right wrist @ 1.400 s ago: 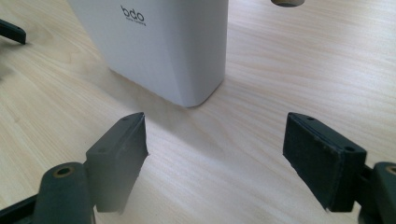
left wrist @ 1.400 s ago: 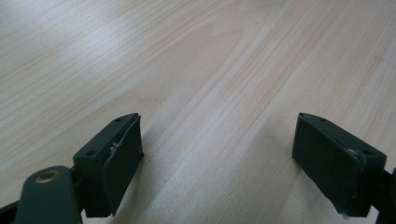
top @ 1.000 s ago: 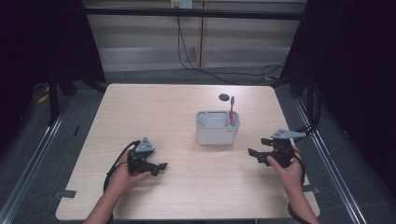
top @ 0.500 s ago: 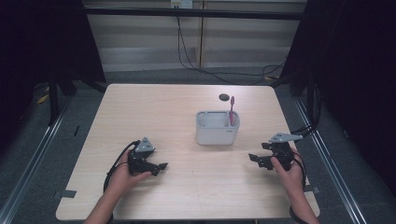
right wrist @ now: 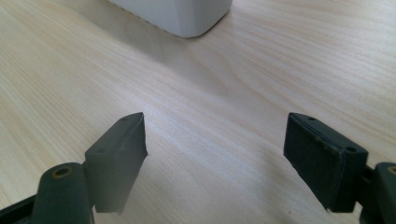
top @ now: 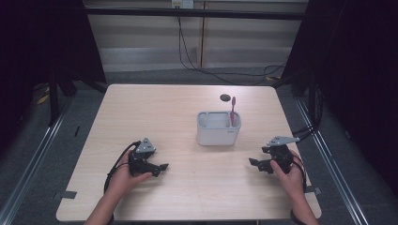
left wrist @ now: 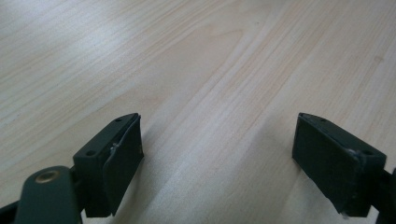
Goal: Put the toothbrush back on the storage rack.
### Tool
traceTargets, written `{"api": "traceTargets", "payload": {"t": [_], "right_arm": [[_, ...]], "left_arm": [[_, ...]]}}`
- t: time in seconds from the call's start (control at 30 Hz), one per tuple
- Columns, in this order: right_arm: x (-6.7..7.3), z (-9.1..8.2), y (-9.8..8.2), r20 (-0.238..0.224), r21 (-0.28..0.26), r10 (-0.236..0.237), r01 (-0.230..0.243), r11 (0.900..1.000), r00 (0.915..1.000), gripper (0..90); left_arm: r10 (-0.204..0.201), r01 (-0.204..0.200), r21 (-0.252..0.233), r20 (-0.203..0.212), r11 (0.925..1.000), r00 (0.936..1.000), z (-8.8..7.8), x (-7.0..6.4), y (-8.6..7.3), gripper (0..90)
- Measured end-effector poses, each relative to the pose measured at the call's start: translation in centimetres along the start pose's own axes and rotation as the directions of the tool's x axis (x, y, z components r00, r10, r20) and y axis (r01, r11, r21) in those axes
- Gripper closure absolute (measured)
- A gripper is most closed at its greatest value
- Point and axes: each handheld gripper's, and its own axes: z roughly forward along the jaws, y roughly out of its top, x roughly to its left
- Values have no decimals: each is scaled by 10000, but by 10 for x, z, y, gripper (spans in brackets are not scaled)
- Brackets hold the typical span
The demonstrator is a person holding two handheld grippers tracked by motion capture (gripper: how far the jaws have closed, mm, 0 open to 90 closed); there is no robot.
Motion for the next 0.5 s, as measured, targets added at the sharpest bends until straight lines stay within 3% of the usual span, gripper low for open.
{"api": "traceTargets", "payload": {"t": [0.3, 0.5], "right_arm": [[5, 11, -3, 5, 740, -769, 766, 9943, 9970, 200], [5, 12, -5, -96, 697, -699, 704, 9951, 9975, 177]], "left_arm": [[-1, 1, 2, 23, 10000, 10000, 0, 0, 0, 158], [3, -3, -3, 23, 10000, 10000, 0, 0, 0, 158]]}}
